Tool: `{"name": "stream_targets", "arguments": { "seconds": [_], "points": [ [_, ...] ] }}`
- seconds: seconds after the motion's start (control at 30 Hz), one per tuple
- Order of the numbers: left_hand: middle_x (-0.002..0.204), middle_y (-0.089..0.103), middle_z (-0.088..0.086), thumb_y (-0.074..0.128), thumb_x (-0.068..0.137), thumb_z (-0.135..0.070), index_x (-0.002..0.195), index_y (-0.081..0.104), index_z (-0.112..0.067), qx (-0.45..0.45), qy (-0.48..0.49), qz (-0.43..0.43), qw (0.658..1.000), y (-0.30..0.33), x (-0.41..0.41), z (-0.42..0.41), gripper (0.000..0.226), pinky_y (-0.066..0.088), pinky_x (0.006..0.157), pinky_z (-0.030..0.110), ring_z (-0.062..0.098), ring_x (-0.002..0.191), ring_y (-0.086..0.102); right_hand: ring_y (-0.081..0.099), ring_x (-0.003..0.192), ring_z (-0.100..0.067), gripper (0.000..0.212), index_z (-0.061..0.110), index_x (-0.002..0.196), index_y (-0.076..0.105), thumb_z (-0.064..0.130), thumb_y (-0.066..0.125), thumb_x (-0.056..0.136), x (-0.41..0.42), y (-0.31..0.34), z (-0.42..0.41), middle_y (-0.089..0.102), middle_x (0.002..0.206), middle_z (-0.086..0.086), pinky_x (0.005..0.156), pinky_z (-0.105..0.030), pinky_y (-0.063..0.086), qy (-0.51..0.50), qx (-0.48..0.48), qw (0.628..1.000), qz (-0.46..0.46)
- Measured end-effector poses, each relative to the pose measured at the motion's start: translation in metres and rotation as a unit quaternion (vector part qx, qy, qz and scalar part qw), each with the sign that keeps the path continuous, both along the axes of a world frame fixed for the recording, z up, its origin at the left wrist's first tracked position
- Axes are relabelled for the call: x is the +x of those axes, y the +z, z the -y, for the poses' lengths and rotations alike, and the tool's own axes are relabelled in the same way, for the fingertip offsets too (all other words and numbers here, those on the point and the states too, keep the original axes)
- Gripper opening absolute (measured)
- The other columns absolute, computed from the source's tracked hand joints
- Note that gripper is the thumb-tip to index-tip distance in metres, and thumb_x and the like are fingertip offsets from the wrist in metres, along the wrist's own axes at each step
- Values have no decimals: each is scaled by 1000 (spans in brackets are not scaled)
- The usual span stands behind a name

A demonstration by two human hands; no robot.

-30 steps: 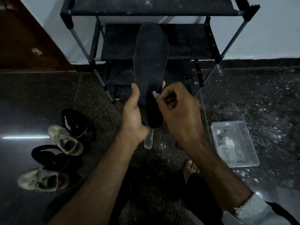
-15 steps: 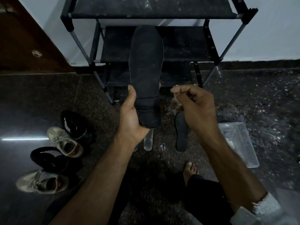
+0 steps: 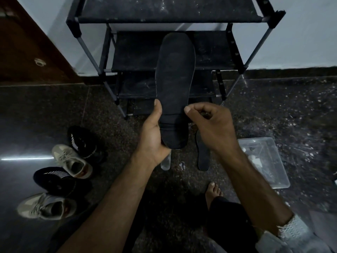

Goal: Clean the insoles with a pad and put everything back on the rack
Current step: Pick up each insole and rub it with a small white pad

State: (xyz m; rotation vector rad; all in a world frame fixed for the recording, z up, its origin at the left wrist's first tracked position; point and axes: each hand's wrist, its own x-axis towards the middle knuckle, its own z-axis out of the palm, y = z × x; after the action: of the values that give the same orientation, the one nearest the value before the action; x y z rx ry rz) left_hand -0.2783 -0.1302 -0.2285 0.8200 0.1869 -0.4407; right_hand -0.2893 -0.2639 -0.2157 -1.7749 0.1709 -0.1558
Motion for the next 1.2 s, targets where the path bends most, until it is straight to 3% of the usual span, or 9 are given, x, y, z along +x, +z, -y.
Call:
{"name": "stream_targets", "arguments": {
  "seconds": [0.2,0.37,0.47,0.63,0.87,0.93,1.0,1.1,1.2],
  "points": [
    [119,68,13,46,101,-24,116,66,-9,187,71,46,979,-13,7,0,29,49,98,41,25,112,64,69,76,-2,9,20,82,73,18,68,89,3,-14,15,72,80,13,70,-21,57,-17,-10,999,-28],
    [102,74,4,58,96,-21,97,72,-18,297,77,59,950,-29,10,-1,15,54,87,37,21,99,69,66,73,1,8,19,84,74,20,68,89,3,-30,26,71,80,13,67,-20,52,-10,-56,997,-47],
    [101,74,3,62,93,-23,97,72,-20,337,76,48,937,-43,11,-3,11,55,81,35,20,98,69,66,74,1,9,22,81,73,20,68,89,4,-39,30,71,79,14,71,-23,55,-7,-73,996,-48],
    [78,70,-2,64,92,-20,88,71,-21,372,54,32,926,-70,17,-2,8,53,65,24,10,73,65,61,68,12,11,21,80,73,15,69,88,9,-65,37,66,75,19,66,-3,45,0,-89,994,-71],
    [80,72,0,67,90,-24,77,70,-27,444,12,12,896,-134,33,11,13,59,69,31,14,76,69,61,63,3,8,18,83,76,18,69,87,10,-135,43,67,71,14,64,-19,49,-33,-76,985,-149],
    [81,72,0,68,88,-32,73,71,-31,474,-5,8,880,-157,35,14,14,60,73,34,13,75,70,59,59,4,9,14,88,77,19,69,88,11,-159,44,66,70,13,61,-16,48,-48,-75,980,-179],
    [82,72,2,67,90,-30,78,71,-28,486,-34,-3,873,-176,39,16,13,60,71,29,15,76,70,56,54,7,11,11,87,77,19,69,88,11,-186,45,63,65,14,57,-12,44,-55,-72,975,-202],
    [83,70,8,62,94,-19,92,70,-8,498,-64,-3,865,-206,44,22,14,47,56,5,5,65,62,58,61,-1,11,11,84,77,19,70,87,10,-226,47,63,65,12,63,-21,47,-69,-72,966,-237],
    [87,71,8,63,93,-19,98,71,-5,518,-85,-17,851,-238,49,29,17,47,54,4,5,62,59,62,68,-9,11,11,84,76,19,70,88,12,-263,50,69,74,-1,67,-25,48,-81,-72,954,-280]
  ]
}}
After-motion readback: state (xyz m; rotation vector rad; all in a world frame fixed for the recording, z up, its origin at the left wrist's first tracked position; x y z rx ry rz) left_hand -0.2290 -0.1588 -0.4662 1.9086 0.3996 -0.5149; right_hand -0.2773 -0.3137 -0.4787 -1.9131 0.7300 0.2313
